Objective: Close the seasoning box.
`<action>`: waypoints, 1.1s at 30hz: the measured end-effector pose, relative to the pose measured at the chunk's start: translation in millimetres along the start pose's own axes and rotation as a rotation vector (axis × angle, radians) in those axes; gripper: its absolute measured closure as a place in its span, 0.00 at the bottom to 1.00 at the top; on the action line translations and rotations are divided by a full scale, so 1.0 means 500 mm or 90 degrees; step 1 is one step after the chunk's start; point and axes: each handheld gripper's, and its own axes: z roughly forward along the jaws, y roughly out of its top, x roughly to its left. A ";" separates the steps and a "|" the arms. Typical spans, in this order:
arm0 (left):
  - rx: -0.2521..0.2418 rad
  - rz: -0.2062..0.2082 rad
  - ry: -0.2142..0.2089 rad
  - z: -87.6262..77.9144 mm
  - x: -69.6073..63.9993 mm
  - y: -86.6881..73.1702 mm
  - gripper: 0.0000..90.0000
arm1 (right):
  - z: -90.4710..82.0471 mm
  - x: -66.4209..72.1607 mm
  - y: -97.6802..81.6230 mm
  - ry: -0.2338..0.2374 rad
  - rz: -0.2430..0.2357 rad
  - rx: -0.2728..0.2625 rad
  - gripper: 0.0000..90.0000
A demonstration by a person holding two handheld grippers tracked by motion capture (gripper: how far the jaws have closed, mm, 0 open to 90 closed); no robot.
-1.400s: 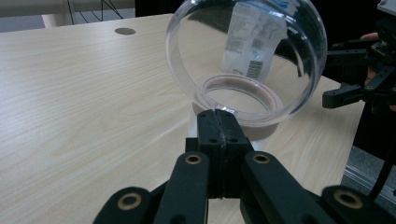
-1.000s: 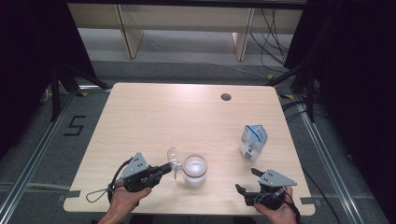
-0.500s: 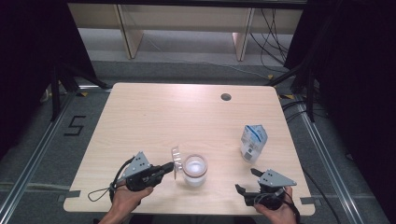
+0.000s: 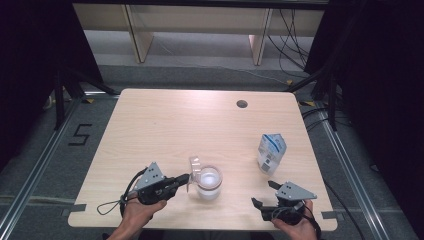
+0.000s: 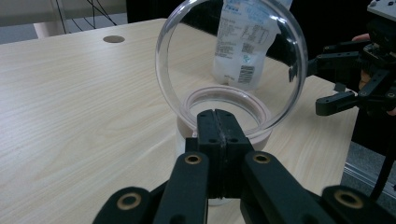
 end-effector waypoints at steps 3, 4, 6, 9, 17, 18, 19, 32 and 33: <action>-0.005 -0.006 -0.005 0.004 -0.002 0.000 0.99 | 0.000 0.004 0.000 0.002 0.010 0.003 0.21; -0.005 0.000 -0.009 0.005 -0.001 0.000 0.99 | 0.001 0.002 -0.001 0.000 0.003 0.000 0.21; 0.000 0.000 -0.003 0.004 -0.003 0.002 0.99 | -0.001 0.005 -0.001 0.003 0.014 0.006 0.21; 0.000 0.003 -0.004 0.006 -0.003 0.002 0.99 | 0.000 0.004 0.000 0.004 0.012 0.005 0.21; -0.005 0.002 -0.003 0.002 -0.001 0.005 0.98 | 0.000 0.004 -0.001 0.004 0.010 0.005 0.21; -0.005 -0.006 -0.002 0.002 -0.002 0.005 0.96 | 0.000 0.004 -0.001 0.004 0.010 0.004 0.21; -0.002 -0.004 -0.004 0.000 0.000 0.005 0.95 | 0.000 0.004 -0.001 0.003 0.009 0.005 0.21; 0.019 -0.051 -0.046 -0.018 0.008 -0.002 0.55 | 0.001 -0.004 -0.002 0.021 0.009 -0.017 0.20; 0.024 -0.060 -0.042 -0.020 0.007 -0.006 0.52 | 0.000 -0.004 -0.002 0.021 0.012 -0.020 0.20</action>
